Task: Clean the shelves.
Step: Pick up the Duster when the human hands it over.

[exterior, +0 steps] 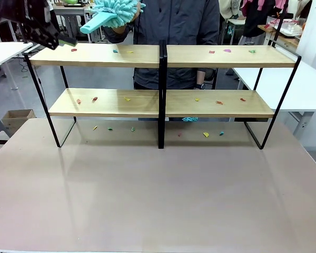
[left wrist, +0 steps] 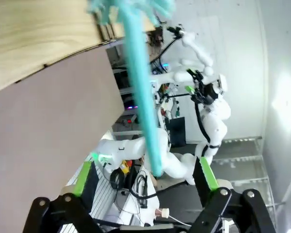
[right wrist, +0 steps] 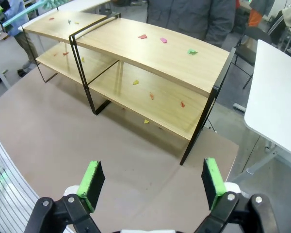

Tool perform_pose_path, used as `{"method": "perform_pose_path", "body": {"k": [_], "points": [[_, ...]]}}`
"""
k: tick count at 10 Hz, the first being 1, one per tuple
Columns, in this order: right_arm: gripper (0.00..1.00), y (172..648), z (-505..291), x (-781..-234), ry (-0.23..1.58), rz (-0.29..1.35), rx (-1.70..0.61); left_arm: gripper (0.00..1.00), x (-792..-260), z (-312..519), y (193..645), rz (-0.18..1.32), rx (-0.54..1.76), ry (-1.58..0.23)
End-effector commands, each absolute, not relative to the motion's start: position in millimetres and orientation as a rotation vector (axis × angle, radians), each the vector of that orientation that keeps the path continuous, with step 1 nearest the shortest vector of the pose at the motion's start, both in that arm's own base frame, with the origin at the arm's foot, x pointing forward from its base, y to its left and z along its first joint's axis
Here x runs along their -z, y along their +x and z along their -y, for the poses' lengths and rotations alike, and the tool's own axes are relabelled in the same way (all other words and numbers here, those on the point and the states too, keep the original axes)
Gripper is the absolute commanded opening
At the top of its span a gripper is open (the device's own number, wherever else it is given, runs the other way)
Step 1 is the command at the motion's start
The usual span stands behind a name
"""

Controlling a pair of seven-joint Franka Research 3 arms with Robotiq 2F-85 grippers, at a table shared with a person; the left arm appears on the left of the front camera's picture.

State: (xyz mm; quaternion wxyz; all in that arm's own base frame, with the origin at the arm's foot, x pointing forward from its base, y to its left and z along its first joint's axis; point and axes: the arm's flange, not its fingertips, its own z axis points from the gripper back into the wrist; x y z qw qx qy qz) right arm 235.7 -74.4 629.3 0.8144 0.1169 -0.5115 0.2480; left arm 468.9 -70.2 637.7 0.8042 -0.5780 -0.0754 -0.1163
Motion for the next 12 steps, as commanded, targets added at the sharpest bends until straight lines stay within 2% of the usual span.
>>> {"method": "perform_pose_path", "body": {"k": [1, 3, 4, 7, 8, 9, 10, 11, 12], "points": [[1.00, 236, 75, -629, 0.248, 1.093, -0.527, 1.00, -640, 81, 471, 0.198, 0.241, -1.201], [1.00, 236, 75, -629, 0.248, 1.093, -0.527, 1.00, -632, 88, 485, 0.229, 0.223, -1.247], [1.00, 236, 75, -629, 0.248, 1.093, -0.527, 1.00, -630, 95, 491, 0.294, 0.216, -1.232], [1.00, 236, 75, -629, 0.248, 1.093, -0.527, 1.00, -626, 110, 500, 0.313, 0.198, -1.252], [1.00, 236, 75, -629, 0.248, 1.093, -0.527, 0.81, -625, 112, 500, 0.342, 0.186, -1.247], [1.00, 236, 75, -629, 0.248, 1.093, -0.527, 0.42, -623, 111, 502, 0.329, 0.191, -1.256], [1.00, 236, 75, -629, 0.248, 1.093, -0.527, 0.23, -623, 112, 502, 0.349, 0.192, -1.249], [1.00, 236, 75, -629, 0.248, 1.093, -0.527, 0.00, -622, 110, 503, 0.355, 0.187, -1.243], [1.00, 236, 75, -629, 0.248, 1.093, -0.527, 0.00, -622, 112, 503, 0.356, 0.185, -1.248]]}}
